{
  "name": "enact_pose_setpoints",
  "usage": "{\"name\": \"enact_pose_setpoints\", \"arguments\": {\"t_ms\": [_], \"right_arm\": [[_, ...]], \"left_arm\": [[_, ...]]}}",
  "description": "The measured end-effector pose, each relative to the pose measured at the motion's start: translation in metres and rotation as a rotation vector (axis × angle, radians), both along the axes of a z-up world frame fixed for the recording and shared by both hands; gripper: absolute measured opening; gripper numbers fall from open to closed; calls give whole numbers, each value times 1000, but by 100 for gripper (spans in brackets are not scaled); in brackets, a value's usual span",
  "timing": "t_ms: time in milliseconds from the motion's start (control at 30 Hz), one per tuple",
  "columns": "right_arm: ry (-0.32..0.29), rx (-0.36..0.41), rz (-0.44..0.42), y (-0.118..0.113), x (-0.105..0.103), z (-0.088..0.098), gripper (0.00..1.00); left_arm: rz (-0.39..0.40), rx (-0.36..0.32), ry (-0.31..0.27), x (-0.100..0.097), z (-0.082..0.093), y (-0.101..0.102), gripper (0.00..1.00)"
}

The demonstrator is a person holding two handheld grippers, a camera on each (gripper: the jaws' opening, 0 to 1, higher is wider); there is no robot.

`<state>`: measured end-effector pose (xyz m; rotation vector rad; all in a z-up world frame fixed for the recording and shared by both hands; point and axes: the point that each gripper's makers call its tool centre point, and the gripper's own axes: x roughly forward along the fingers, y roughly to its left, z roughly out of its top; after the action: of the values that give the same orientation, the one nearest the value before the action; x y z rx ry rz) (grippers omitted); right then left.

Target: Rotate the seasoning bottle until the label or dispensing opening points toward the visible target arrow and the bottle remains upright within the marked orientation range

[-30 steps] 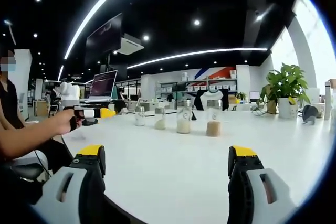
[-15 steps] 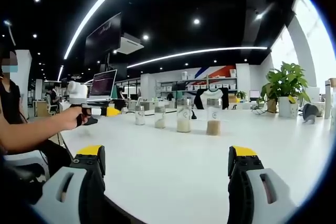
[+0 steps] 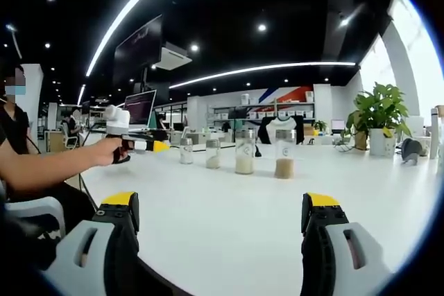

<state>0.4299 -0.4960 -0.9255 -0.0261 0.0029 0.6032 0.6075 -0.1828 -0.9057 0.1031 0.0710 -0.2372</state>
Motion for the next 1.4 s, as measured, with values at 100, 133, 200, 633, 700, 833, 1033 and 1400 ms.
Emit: {"name": "enact_pose_setpoints", "arguments": {"t_ms": [100, 133, 200, 633, 700, 833, 1033, 1400], "right_arm": [[-1, 1, -1, -1, 0, 0, 99], [1, 3, -2, -1, 1, 0, 99], [4, 10, -2, -2, 1, -1, 99], [8, 24, 12, 1, 1, -2, 98], [12, 20, 18, 3, 1, -4, 98], [15, 18, 25, 5, 0, -5, 98], [19, 22, 28, 4, 2, -7, 96], [12, 20, 17, -2, 3, -4, 95]], "left_arm": [[9, -2, -13, 6, 3, 1, 95], [13, 2, -21, 9, 5, 2, 94], [10, 10, -20, 13, 5, 0, 94], [-6, -89, -78, 38, 8, -9, 87], [5, -88, -70, 41, 6, -7, 84], [39, -88, -38, 47, -2, -5, 78], [62, -31, 55, 56, -24, 0, 62], [26, -109, 13, 81, -18, -15, 58]]}}
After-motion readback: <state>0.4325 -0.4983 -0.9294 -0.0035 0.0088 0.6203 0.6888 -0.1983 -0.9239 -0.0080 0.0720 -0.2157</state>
